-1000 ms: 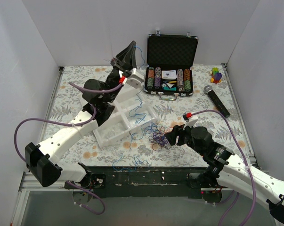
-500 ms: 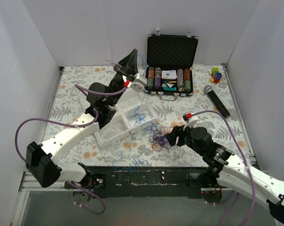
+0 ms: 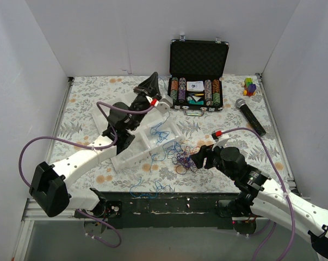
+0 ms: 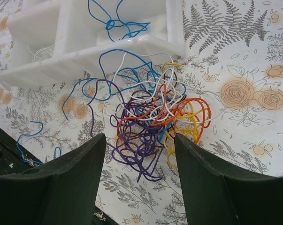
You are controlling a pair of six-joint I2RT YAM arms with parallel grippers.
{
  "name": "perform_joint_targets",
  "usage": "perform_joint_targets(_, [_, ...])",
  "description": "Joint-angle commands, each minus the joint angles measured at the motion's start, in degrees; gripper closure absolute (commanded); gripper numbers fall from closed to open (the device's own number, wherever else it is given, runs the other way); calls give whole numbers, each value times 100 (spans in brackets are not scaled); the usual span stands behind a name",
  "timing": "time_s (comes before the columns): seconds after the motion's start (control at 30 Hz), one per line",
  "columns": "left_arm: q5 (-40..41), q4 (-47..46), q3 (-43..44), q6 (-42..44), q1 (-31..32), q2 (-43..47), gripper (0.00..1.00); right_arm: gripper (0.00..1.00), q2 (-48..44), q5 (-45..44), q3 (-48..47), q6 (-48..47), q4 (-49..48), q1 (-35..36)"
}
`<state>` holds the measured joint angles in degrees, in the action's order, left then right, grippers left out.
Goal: Untangle the cables
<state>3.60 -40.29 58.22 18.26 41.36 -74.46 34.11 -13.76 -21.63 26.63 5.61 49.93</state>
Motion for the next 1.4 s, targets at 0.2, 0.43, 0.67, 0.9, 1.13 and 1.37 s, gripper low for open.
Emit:
perform_joint_targets(0.2, [168, 697, -908, -841, -14, 344, 100, 31, -115, -101, -26, 0, -165, -1])
perform_joint_targets(0.43, [124, 707, -1278, -1008, -14, 204, 100, 31, -159, -136, -17, 9, -112, -1])
perform_joint_targets(0.67, [869, 549, -1191, -807, -23, -507, 100, 31, -194, -162, -34, -9, -68, -1])
perform_joint_targets(0.9, [1073, 750, -830, -1201, -129, -878, 100, 31, 51, -75, -184, -97, -463, -10])
perform_joint_targets(1.13, [1214, 1110, -636, -1536, -286, -965, 100, 31, 1570, 426, -833, -404, -1631, -71])
perform_joint_targets(1.37, [1126, 1164, -952, -1474, -392, -772, 100, 34, 2635, 1191, -1440, -475, -2581, -326])
